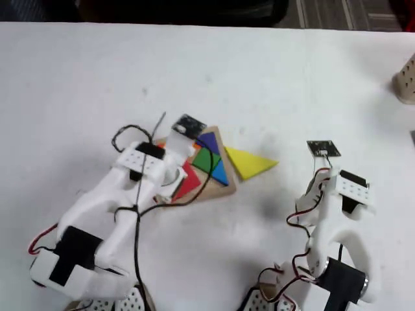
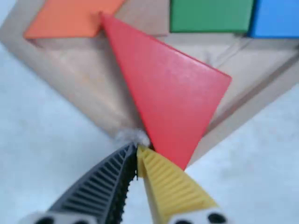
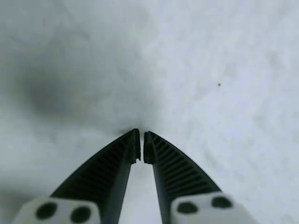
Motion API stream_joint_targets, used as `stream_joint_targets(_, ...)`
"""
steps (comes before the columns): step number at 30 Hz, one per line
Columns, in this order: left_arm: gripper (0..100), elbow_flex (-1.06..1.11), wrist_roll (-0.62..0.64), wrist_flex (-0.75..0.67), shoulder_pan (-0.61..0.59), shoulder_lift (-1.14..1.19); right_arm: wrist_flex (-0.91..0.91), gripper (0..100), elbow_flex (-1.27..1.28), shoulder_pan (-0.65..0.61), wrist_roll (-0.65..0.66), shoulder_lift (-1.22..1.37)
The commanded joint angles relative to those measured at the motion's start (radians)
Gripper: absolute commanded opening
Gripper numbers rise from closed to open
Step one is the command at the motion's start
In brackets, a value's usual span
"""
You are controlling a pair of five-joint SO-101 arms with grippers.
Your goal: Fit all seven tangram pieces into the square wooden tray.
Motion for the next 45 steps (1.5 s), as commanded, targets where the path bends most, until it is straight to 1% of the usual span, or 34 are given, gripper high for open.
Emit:
stream_joint_targets(1, 2, 0.002, -0.002, 0.011, 0.099, -0.007, -0.012, 1.8, -0.002, -0.021, 0.011, -0.038)
stream_joint_targets(5, 2, -0.005, 0.0, -0.018, 0.117, -0.007, -0.012, 1.8, -0.002, -0.021, 0.011, -0.038)
stream_joint_targets(11, 2, -0.014, 0.002, -0.061, 0.099, -0.024, -0.012, 1.8, 0.0, -0.022, 0.012, -0.038)
stream_joint_targets(15, 2, -0.021, 0.014, -0.06, 0.021, -0.142, -0.012, 1.8, 0.0, -0.022, 0.012, -0.038)
stream_joint_targets(18, 2, 0.005, 0.1, -0.069, -0.027, -0.26, -0.012, 1.8, 0.0, -0.022, 0.012, -0.038)
stream_joint_targets(21, 2, 0.083, 0.14, -0.124, -0.025, -0.383, -0.012, 1.8, 0.0, -0.024, 0.012, -0.038)
stream_joint_targets(24, 2, 0.18, 0.14, -0.206, 0.05, -0.481, -0.012, 1.8, 0.0, -0.024, 0.012, -0.038)
stream_joint_targets(27, 2, 0.272, 0.141, -0.308, 0.203, -0.518, -0.012, 1.8, 0.002, -0.024, 0.012, -0.038)
stream_joint_targets(30, 2, 0.292, 0.143, -0.382, 0.306, -0.481, -0.012, 1.8, 0.002, -0.024, 0.012, -0.038)
stream_joint_targets(34, 2, 0.227, 0.172, -0.396, 0.328, -0.295, -0.012, 1.8, 0.006, -0.024, 0.012, -0.038)
stream_joint_targets(37, 2, 0.153, 0.172, -0.39, 0.288, -0.14, -0.012, 1.8, 0.006, -0.024, 0.012, -0.038)
stream_joint_targets(39, 2, 0.104, 0.172, -0.356, 0.251, -0.084, -0.012, 1.8, 0.006, -0.024, 0.012, -0.038)
stream_joint_targets(42, 2, 0.061, 0.172, -0.302, 0.203, -0.073, -0.012, 1.8, 0.006, -0.024, 0.012, -0.038)
stream_joint_targets(45, 2, 0.058, 0.172, -0.296, 0.16, -0.073, -0.012, 1.8, 0.006, -0.024, 0.012, -0.038)
